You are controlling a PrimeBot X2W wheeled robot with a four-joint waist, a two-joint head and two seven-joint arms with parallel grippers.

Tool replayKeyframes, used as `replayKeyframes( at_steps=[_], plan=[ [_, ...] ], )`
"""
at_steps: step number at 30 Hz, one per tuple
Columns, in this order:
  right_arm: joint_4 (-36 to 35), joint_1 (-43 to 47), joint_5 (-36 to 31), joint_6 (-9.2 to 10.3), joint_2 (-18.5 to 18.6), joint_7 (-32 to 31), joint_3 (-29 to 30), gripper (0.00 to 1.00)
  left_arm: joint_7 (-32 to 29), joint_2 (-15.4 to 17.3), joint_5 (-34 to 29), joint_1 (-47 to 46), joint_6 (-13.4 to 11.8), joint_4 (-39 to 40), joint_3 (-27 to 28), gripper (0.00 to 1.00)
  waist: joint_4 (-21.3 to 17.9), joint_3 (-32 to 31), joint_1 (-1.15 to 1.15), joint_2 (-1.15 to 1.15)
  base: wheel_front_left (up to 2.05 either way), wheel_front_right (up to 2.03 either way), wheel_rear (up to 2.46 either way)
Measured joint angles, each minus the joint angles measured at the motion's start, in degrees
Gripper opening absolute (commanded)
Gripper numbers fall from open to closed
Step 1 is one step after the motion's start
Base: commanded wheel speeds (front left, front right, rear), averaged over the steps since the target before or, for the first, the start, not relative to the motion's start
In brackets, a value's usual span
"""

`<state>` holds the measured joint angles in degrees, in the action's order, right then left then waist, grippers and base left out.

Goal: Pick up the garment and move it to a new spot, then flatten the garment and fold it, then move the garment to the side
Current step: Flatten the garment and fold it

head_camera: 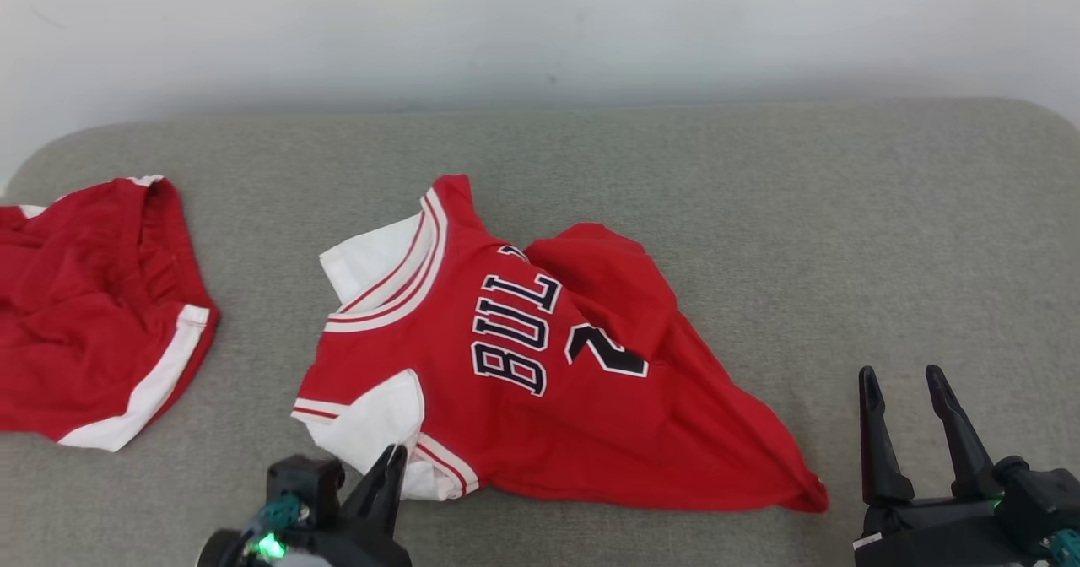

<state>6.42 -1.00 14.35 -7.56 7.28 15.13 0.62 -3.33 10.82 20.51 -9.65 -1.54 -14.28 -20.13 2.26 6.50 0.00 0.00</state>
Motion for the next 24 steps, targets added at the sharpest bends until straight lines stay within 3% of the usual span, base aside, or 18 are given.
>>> replayKeyframes(
  at_steps=[7,8,9,10,17,24],
  plan=[
    [0.1,1.1,0.0,0.0,0.1,0.0,0.5,1.0,2.4,-2.9,2.4,9.1,-2.8,2.3,0.2,0.0,3.3,-0.8,-0.01,0.0,0.0,0.0,0.0],
    [0.2,1.1,0.0,0.0,0.1,0.0,0.6,1.0,2.6,-3.2,2.6,10.1,-3.0,2.2,-0.2,0.12,3.7,-0.9,-0.01,0.0,0.0,0.0,0.0],
    [0.2,1.1,0.0,0.0,0.1,0.0,0.6,1.0,3.0,-3.3,2.5,10.8,-3.3,2.1,-0.4,0.64,4.1,-1.0,-0.01,0.0,0.0,0.0,0.0],
    [0.3,1.1,0.0,0.01,0.2,0.0,0.6,1.0,3.8,-3.4,2.4,11.2,-3.7,2.0,-0.4,1.0,4.5,-1.2,-0.01,0.0,0.0,0.0,0.0],
    [0.9,1.2,0.1,0.01,0.4,0.0,0.0,1.0,9.4,-3.2,0.9,11.0,-4.6,3.6,0.4,1.0,5.5,-2.7,-0.01,0.0,0.0,0.0,0.0],
    [1.6,1.1,0.3,0.01,0.5,0.0,-1.4,1.0,7.5,-0.8,-0.5,6.0,-3.1,2.2,-0.5,1.0,3.8,-3.3,-0.01,0.0,0.0,0.0,0.0]
  ],
)
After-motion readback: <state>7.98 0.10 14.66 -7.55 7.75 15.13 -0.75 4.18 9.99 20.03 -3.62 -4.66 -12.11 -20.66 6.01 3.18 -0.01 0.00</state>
